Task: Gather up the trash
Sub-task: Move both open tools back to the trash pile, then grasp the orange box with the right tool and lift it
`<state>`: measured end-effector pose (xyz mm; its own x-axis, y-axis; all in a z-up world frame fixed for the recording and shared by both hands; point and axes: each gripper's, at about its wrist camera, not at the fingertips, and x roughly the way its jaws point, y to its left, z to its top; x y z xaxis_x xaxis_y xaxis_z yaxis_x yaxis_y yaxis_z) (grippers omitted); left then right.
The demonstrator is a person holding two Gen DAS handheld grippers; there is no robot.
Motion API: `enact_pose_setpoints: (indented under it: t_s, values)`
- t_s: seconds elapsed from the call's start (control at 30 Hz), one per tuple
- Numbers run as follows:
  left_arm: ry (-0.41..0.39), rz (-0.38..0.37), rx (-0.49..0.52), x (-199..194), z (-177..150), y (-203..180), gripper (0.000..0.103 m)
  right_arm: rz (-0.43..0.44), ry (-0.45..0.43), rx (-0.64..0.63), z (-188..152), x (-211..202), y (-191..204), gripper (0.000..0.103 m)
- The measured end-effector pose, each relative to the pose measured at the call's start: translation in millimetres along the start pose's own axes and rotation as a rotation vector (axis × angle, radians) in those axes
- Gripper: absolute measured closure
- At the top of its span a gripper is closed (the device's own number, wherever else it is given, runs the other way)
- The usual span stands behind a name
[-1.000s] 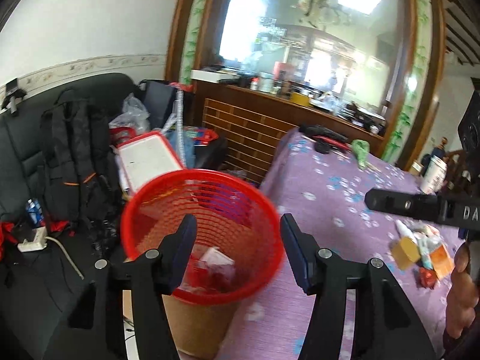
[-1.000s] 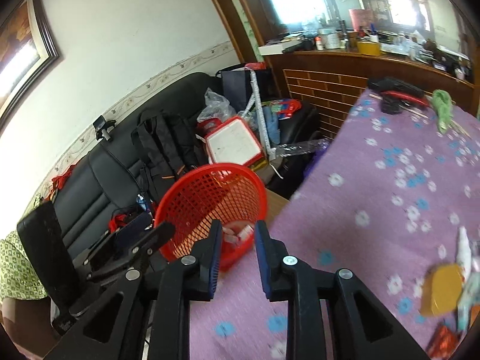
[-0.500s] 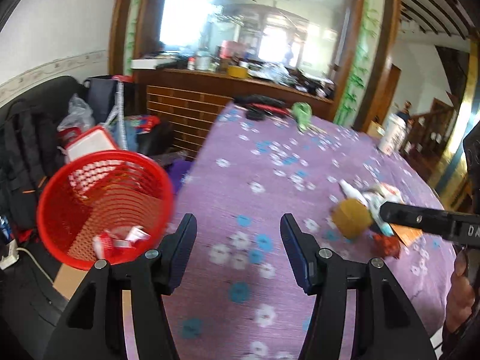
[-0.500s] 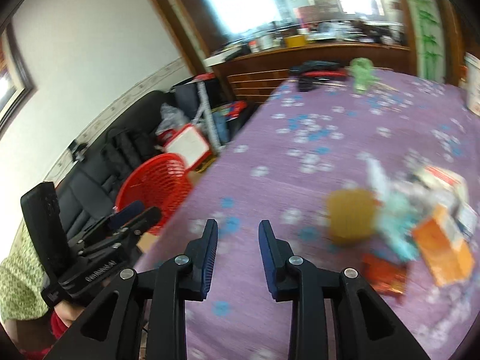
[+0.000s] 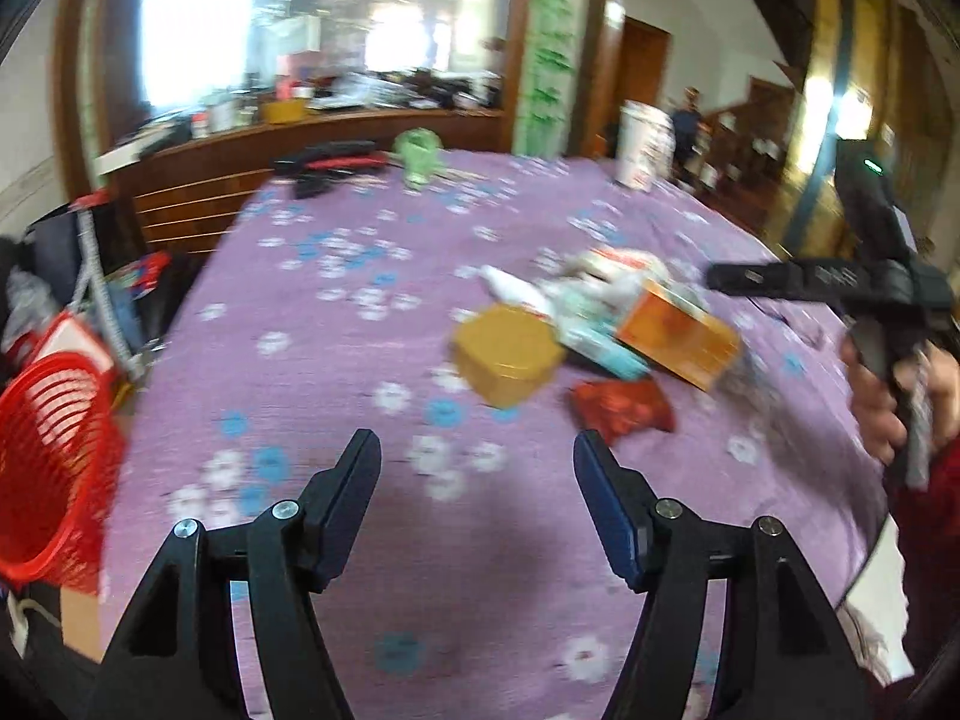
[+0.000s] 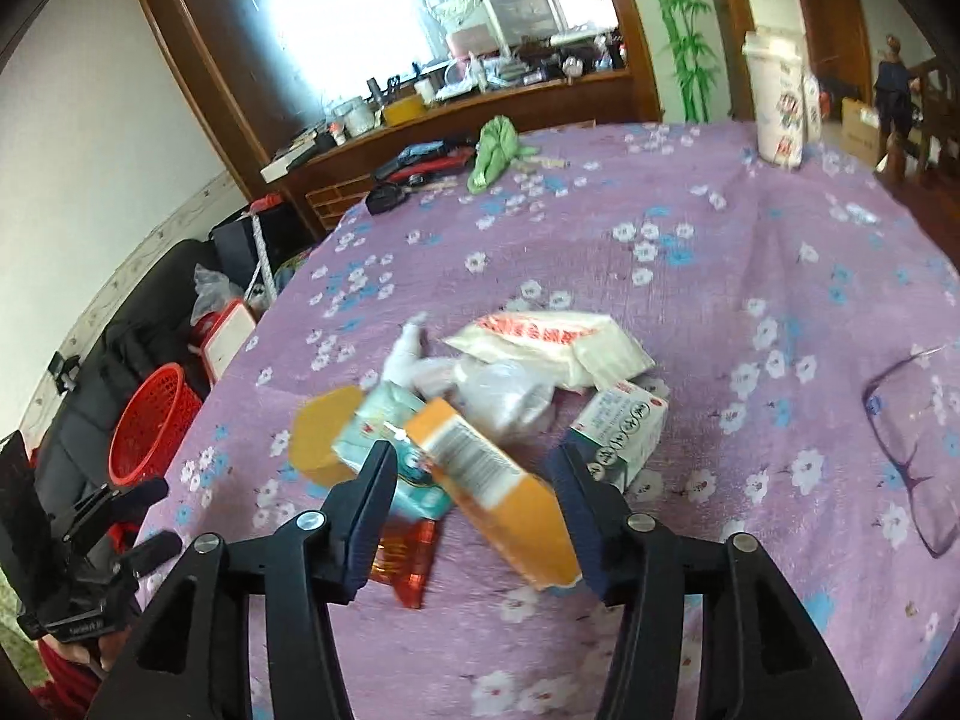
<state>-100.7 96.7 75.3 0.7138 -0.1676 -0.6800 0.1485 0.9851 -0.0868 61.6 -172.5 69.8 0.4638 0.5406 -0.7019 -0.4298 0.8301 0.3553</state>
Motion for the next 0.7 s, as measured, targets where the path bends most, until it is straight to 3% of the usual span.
enact_pose_setpoints:
  t_s: [0.13, 0.27, 0.4, 0.57, 0.7]
  values:
    - [0.049, -0.043, 0.103, 15.2, 0.2, -26.2, 0.034, 0.027, 0.048, -0.045, -6.3, 13.2, 0.0, 0.044]
    - [0.078, -0.094, 0.186, 26.1, 1.5, -43.7, 0.028, 0.017, 0.062, -0.188, -14.6, 11.7, 22.4, 0.042]
    - [0.095, -0.092, 0.245, 32.8, 2.4, -57.8, 0.028, 0.038, 0.097, -0.315, -23.4, 8.7, 43.3, 0.043]
    - [0.107, -0.100, 0.271, 40.3, 6.5, -64.4, 0.028, -0.071, 0.052, -0.354, -13.8, 8.3, 35.4, 0.043]
    - [0.114, -0.106, 0.285, 42.9, 10.0, -65.9, 0.028, -0.060, 0.129, -0.370, -7.3, 29.9, 23.7, 0.043]
